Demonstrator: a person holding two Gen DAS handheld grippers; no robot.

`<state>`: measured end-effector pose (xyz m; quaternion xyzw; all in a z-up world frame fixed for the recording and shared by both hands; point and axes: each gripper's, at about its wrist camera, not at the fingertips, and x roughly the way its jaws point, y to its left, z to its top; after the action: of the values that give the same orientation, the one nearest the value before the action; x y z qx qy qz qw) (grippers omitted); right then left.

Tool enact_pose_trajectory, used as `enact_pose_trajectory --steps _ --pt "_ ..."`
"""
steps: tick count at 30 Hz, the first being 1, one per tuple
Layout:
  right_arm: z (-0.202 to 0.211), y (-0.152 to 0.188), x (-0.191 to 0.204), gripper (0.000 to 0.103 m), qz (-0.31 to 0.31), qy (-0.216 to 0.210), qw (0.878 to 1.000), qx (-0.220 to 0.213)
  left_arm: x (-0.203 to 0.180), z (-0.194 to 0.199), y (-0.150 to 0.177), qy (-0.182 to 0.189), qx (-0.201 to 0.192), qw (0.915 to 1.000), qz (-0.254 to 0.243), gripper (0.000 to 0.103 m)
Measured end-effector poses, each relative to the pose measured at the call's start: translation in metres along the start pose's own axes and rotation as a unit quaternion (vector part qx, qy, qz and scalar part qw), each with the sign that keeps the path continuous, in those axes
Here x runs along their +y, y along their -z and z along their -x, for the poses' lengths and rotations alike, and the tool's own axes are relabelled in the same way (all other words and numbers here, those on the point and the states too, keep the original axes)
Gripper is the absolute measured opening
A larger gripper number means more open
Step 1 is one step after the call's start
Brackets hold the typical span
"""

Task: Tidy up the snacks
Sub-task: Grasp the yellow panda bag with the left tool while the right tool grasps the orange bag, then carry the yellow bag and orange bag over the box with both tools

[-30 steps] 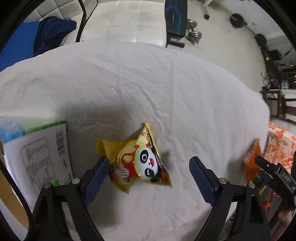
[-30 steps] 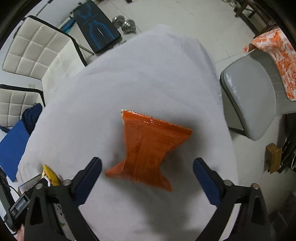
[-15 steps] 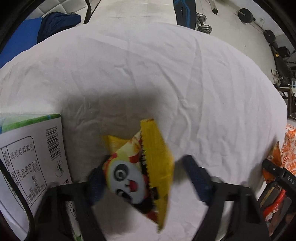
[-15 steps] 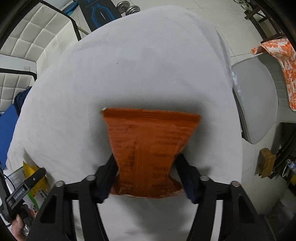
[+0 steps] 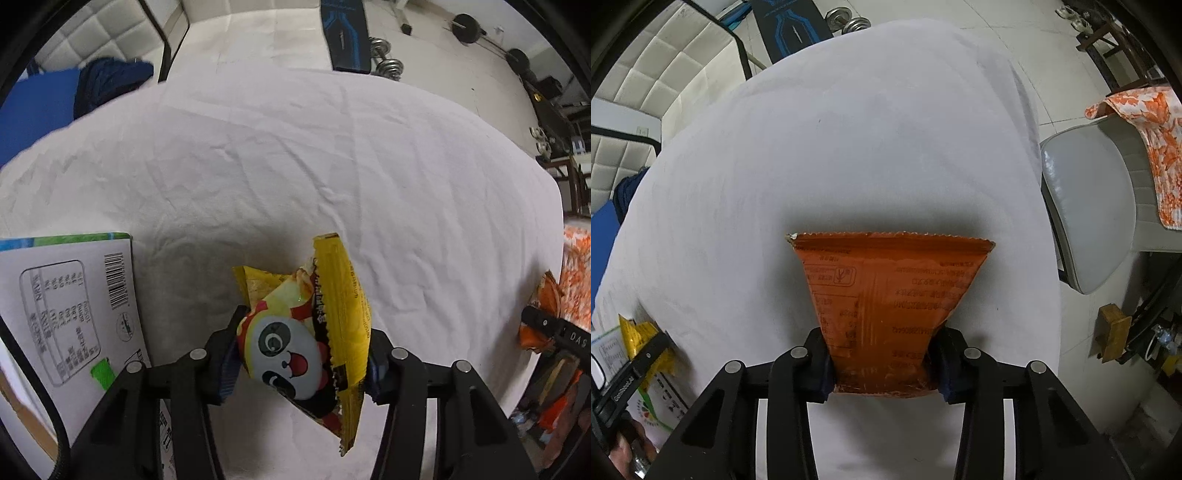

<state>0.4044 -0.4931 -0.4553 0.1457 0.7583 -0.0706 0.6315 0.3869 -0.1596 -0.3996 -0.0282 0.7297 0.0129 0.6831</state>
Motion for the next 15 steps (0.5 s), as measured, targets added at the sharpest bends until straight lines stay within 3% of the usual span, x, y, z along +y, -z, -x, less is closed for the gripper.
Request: enact_pose_trajectory --steps 4,15 --pt "0.003 0.018 0.012 0.043 0.015 -0.001 1.000 -0.004 -0.016 0.010 0.015 -0.014 -0.023 0.9993 -0.026 0.050" --pt "0.011 0.115 0.052 0.042 0.110 0.010 0.994 -0.020 -0.046 0.014 0.092 0.006 -0.043 0.9971 -0.062 0.050"
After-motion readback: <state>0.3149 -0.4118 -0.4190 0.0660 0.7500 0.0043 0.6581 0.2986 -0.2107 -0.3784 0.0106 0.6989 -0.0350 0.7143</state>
